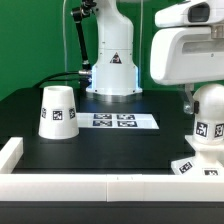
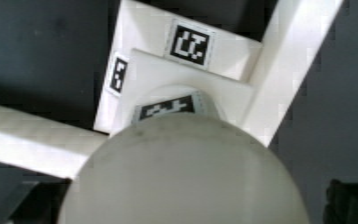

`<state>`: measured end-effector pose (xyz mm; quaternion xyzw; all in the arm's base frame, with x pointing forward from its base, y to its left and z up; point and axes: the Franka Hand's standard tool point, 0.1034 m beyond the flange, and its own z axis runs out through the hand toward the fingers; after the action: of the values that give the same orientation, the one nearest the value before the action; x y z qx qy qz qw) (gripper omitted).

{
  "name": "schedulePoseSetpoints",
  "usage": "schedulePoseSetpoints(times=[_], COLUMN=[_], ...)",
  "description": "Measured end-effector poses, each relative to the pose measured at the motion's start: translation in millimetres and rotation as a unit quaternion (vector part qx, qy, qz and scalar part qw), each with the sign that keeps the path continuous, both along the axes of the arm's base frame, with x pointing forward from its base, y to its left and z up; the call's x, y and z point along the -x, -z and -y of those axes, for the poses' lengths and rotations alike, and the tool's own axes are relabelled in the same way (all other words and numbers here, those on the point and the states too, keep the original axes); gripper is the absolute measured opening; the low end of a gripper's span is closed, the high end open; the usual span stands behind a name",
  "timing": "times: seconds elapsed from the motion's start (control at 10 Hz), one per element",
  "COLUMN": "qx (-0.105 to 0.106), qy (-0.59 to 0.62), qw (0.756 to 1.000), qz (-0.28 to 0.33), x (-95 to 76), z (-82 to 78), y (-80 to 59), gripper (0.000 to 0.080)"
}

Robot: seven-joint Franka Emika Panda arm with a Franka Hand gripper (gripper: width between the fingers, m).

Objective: Assemble lamp

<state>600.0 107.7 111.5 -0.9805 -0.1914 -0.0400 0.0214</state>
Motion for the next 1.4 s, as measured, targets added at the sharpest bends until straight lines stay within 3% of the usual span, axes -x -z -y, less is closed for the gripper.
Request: schedulePoseSetpoints(times=[0.3,0.8,1.3,1.4], qx=[0.017,0.058,0.076,0.076], qy=[-0.112,-0.337,-0.47,-0.468], qw=[0.994,0.94,0.88,0.88], qz=[0.006,0.007,0.006,0.006], x=[0.6,-2.8,-3.5,-3.6], z=[-2.1,-0.8,6.3,6.9], y=[0.3,0.3,1.2,1.1], gripper=[0.0698,0.0698,0.0698,0.0575])
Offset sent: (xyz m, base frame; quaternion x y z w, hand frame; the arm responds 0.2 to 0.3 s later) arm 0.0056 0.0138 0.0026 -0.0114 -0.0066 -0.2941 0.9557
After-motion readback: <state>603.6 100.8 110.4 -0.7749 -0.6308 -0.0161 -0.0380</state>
